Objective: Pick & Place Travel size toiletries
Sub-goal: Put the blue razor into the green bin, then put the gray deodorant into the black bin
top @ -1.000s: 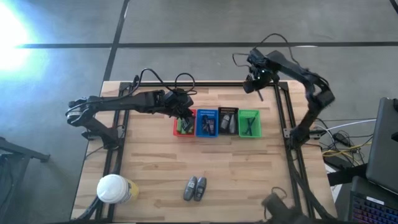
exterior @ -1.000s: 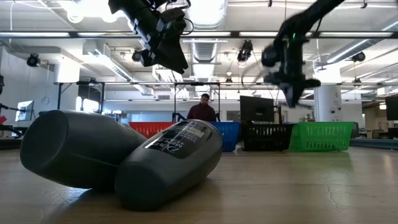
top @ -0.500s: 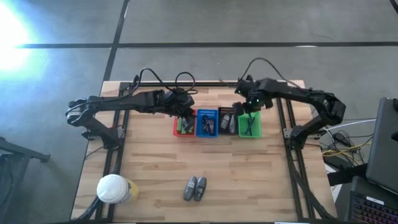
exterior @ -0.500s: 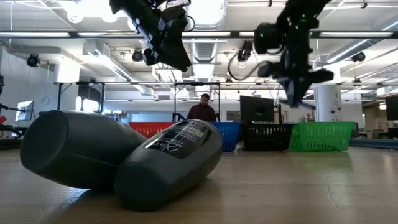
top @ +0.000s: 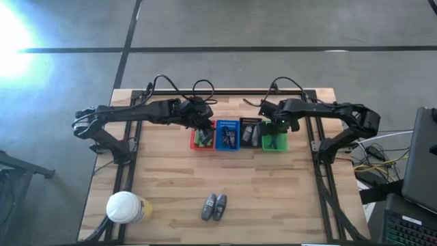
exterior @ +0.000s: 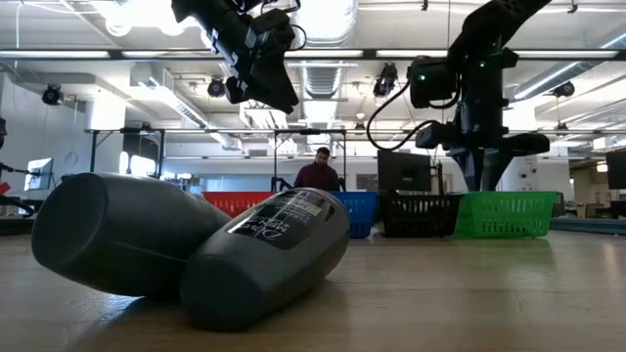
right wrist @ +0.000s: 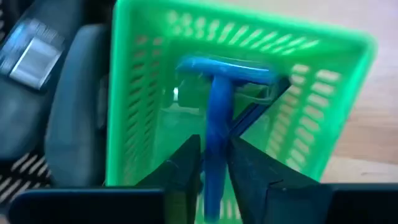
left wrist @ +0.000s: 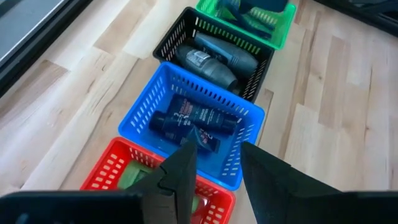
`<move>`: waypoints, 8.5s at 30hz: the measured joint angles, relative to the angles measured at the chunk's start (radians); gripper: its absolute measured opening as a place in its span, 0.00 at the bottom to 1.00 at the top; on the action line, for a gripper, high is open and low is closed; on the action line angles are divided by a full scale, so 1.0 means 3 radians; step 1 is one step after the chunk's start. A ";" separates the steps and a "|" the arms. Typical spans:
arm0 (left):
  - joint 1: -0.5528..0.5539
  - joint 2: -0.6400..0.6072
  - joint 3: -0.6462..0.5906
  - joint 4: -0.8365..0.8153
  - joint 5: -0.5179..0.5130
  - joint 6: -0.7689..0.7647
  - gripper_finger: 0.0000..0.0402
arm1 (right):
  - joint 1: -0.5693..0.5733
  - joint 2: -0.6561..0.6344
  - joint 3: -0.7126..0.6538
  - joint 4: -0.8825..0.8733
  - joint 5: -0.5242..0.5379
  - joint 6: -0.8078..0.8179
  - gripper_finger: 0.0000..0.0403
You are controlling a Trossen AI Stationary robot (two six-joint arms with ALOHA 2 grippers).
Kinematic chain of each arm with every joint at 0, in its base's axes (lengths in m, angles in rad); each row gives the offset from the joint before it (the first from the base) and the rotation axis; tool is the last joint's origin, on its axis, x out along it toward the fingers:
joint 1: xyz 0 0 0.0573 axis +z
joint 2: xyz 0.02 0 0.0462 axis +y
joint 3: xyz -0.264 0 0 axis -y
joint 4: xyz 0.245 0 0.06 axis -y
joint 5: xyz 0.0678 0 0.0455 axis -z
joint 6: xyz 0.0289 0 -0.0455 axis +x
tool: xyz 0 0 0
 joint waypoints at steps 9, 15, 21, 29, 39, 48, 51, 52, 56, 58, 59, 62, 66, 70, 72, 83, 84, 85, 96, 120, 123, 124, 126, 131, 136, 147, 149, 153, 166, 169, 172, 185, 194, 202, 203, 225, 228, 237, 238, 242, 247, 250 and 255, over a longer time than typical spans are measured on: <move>-0.0021 0.0000 0.0001 -0.0251 0.0254 -0.0013 0.32 | 0.0297 -0.0047 0.0009 -0.0022 0.0017 -0.0115 0.46; -0.0257 0.0000 -0.0081 -0.0629 0.0290 -0.0351 0.32 | 0.0720 -0.0293 0.0088 -0.0225 0.0328 -0.0004 0.62; -0.0803 0.0007 -0.0286 -0.0602 -0.0092 -0.1501 0.37 | 0.1148 -0.0555 0.0123 -0.0407 0.0459 0.0215 0.74; -0.1583 0.0022 -0.0549 -0.0352 -0.0373 -0.2964 0.60 | 0.1682 -0.0712 0.0103 -0.0411 0.0656 0.0414 0.86; -0.2194 0.0622 -0.0539 0.0250 -0.0385 -0.3895 0.68 | 0.2076 -0.0683 0.0074 -0.0412 0.0722 0.0462 0.91; -0.2352 0.1416 0.0205 0.0234 -0.0029 -0.3768 0.69 | 0.2184 -0.0683 0.0066 -0.0439 0.0722 0.0437 0.91; -0.2386 0.1692 0.0504 -0.0173 0.0058 -0.3716 0.69 | 0.2213 -0.0683 0.0066 -0.0488 0.0722 0.0438 0.91; -0.2392 0.1792 0.0595 -0.0291 0.0098 -0.3685 0.69 | 0.2219 -0.0683 0.0066 -0.0489 0.0722 0.0438 0.91; -0.2391 0.2018 0.0893 -0.0583 0.0190 -0.3578 0.68 | 0.2218 -0.0683 0.0058 -0.0499 0.0722 0.0438 0.91; -0.2373 0.2068 0.0958 -0.0685 0.0194 -0.3465 0.68 | 0.2219 -0.0683 0.0057 -0.0495 0.0722 0.0438 0.91; -0.2364 0.2068 0.0963 -0.0705 0.0195 -0.3382 0.67 | 0.2219 -0.0683 0.0055 -0.0496 0.0722 0.0438 0.91; -0.2317 0.2053 0.0946 -0.0725 0.0251 -0.3200 0.65 | 0.2218 -0.0683 0.0055 -0.0495 0.0722 0.0438 0.91; -0.2268 0.2030 0.0914 -0.0759 0.0328 -0.2940 0.59 | 0.2219 -0.0683 0.0055 -0.0485 0.0722 0.0438 0.91; -0.2255 0.1981 0.0852 -0.0786 0.0266 -0.2669 0.54 | 0.2229 -0.0683 0.0055 -0.0431 0.0720 0.0449 0.89; -0.2252 0.1940 0.0827 -0.0809 0.0161 -0.2566 0.54 | 0.2249 -0.0698 0.0055 -0.0327 0.0702 0.0438 0.87; -0.2108 0.1385 0.0764 -0.0900 -0.0806 -0.1936 0.54 | 0.2221 -0.0769 -0.0085 0.0813 0.0115 0.0236 0.83; -0.2079 0.1343 0.0749 -0.0918 -0.0902 -0.1905 0.54 | 0.2206 -0.0769 -0.0104 0.0917 0.0095 0.0239 0.84; -0.2051 0.1280 0.0736 -0.0901 -0.0982 -0.1859 0.54 | 0.2197 -0.0770 -0.0124 0.1016 0.0084 0.0251 0.85; -0.1670 0.0867 0.0564 0.0027 -0.1162 -0.0738 0.54 | 0.2027 -0.0714 -0.0160 0.2349 -0.0113 0.0324 0.89; -0.1400 0.0879 0.0612 0.0593 -0.1022 0.0091 0.54 | 0.1739 -0.0453 -0.0159 0.2845 -0.0313 0.0357 0.73; -0.1400 0.0879 0.0606 0.0562 -0.1020 0.0098 0.54 | 0.1718 -0.0427 -0.0156 0.2882 -0.0305 0.0360 0.66; -0.1399 0.0880 0.0605 0.0563 -0.1022 0.0095 0.54 | 0.1710 -0.0427 -0.0156 0.2873 -0.0317 0.0358 0.64; -0.1395 0.0880 0.0605 0.0519 -0.1024 0.0089 0.54 | 0.1700 -0.0423 -0.0154 0.2880 -0.0365 0.0355 0.59; -0.1383 0.0880 0.0605 0.0446 -0.1132 0.0114 0.55 | 0.1703 -0.0443 -0.0155 0.2814 -0.0443 0.0339 0.45; -0.1386 0.0866 0.0606 0.0400 -0.1361 0.0112 0.72 | 0.1701 -0.0439 -0.0176 0.2658 -0.0447 0.0279 0.30; -0.1381 0.0764 0.0607 0.0108 -0.1367 0.0147 0.91 | 0.1672 -0.0464 -0.0178 0.2399 -0.0205 0.0150 0.30; -0.1381 0.0722 0.0607 -0.0118 -0.1363 0.0072 0.91 | 0.1652 -0.0520 -0.0179 0.2176 0.0003 0.0094 0.30; -0.1387 0.0655 0.0607 -0.0705 -0.1355 -0.0208 0.91 | 0.1634 -0.0735 -0.0031 0.1240 0.0862 -0.0010 0.30; -0.1469 0.0264 -0.0122 -0.0503 -0.0691 -0.1342 0.90 | 0.1608 0.0007 0.0023 0.0889 0.2353 -0.0059 0.34; -0.1494 0.0055 -0.0488 -0.0036 -0.0469 -0.1607 0.90 | 0.1610 0.0267 0.0046 0.0906 0.2476 0.0044 0.42; -0.1523 -0.0109 -0.0870 0.0556 -0.0222 -0.1837 0.90 | 0.1603 0.0406 0.0099 0.0917 0.2384 0.0058 0.51; -0.1751 0.0190 -0.1431 0.1855 0.0030 -0.2673 0.90 | 0.1894 -0.0007 0.0317 0.0380 0.2365 0.0042 0.79; -0.1974 0.1135 -0.0277 0.0746 -0.0067 -0.2904 0.90 | 0.2154 -0.0391 0.0282 -0.0131 0.2344 0.0460 0.90; -0.2236 0.1837 0.0715 0.0143 -0.0256 -0.3297 0.90 | 0.2294 -0.0406 0.0275 -0.0290 0.2370 0.0483 0.88; -0.2269 0.1930 0.0837 0.0003 -0.0267 -0.3363 0.90 | 0.2307 -0.0392 0.0272 -0.0300 0.2372 0.0488 0.88; -0.2691 0.2405 0.1482 -0.0913 -0.0634 -0.3857 0.85 | 0.2421 -0.0365 0.0237 -0.0303 0.2457 0.0630 0.85; -0.2694 0.2408 0.1476 -0.0901 -0.0737 -0.3826 0.76 | 0.2421 -0.0364 0.0235 -0.0305 0.2459 0.0607 0.83; -0.2681 0.2413 0.1347 -0.0652 -0.1049 -0.3135 0.45 | 0.2426 -0.0382 0.0234 -0.0293 0.2093 0.0436 0.81; -0.2681 0.2401 0.1326 -0.0633 -0.1063 -0.3094 0.45 | 0.2440 -0.0399 0.0233 -0.0276 0.1943 0.0431 0.81; -0.2676 0.2335 0.1297 -0.0630 -0.1143 -0.2930 0.45 | 0.2524 -0.0521 0.0167 0.0117 0.1209 0.0269 0.80; -0.2603 0.2065 0.1227 -0.0669 -0.1559 -0.2669 0.45 | 0.2543 -0.0781 -0.0156 0.1263 0.0386 0.0298 0.77; -0.2535 0.1819 0.1127 -0.0493 -0.1717 -0.2362 0.45 | 0.2485 -0.0871 -0.0441 0.2143 0.0035 0.0420 0.76; -0.2366 0.1461 0.0800 0.0060 -0.1662 -0.1789 0.45 | 0.2412 -0.0849 -0.0740 0.3083 -0.0106 0.0553 0.78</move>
